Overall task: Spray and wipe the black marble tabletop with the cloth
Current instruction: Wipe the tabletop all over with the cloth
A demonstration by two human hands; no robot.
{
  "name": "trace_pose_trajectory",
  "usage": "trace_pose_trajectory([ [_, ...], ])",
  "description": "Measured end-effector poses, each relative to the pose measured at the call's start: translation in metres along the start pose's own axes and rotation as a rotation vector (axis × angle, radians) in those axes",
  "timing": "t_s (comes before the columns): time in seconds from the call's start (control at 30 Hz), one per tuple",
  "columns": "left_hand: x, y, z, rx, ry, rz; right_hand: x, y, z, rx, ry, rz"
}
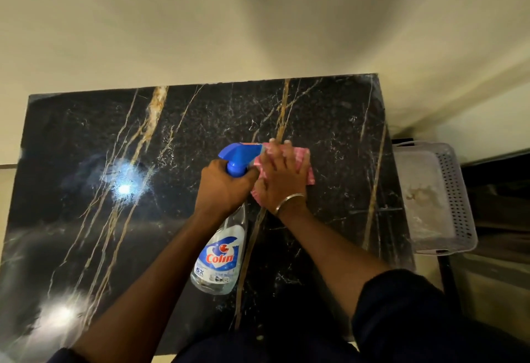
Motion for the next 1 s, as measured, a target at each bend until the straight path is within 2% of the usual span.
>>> trace_pose_trajectory([
  [0.13,-0.009,-0.004,-0.001,-0.028,0.054,-0.004,0.004,-0.052,-0.022,-0.206,-0.114,0.119],
  [0.3,-0.020,-0.002,-0.011,-0.083,0.099,-0.031,-0.004,-0.038,-0.061,-0.351,-0.077,0.107],
  [0.43,-0.022,0.009,-0.017,-0.070,0.076,-0.045,-0.027,0.008,-0.100,-0.199,0.009,0.077],
  [0.6,-0.006,0.022,-0.035,-0.033,0.055,-0.085,-0.047,0.117,-0.132,0.022,0.045,0.021],
  [0.73,0.022,0.042,-0.058,0.057,-0.055,-0.076,-0.052,0.194,-0.130,0.167,0.051,0.031],
  [0.83,0.041,0.056,-0.069,0.125,-0.094,-0.071,-0.055,0.209,-0.124,0.201,0.041,0.042],
  [1.0,0.077,0.059,-0.074,0.122,-0.148,-0.104,-0.034,0.187,-0.082,0.186,0.037,0.072],
])
Point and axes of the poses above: each hand's wrist, its own z-axis away from the middle knuckle, its own x-axis out of the palm, y = z × x, the point moved 1 cm from there along -z, towards the middle knuckle, and after that the axes turned 6 degrees about -y, right-handed, at the moved point
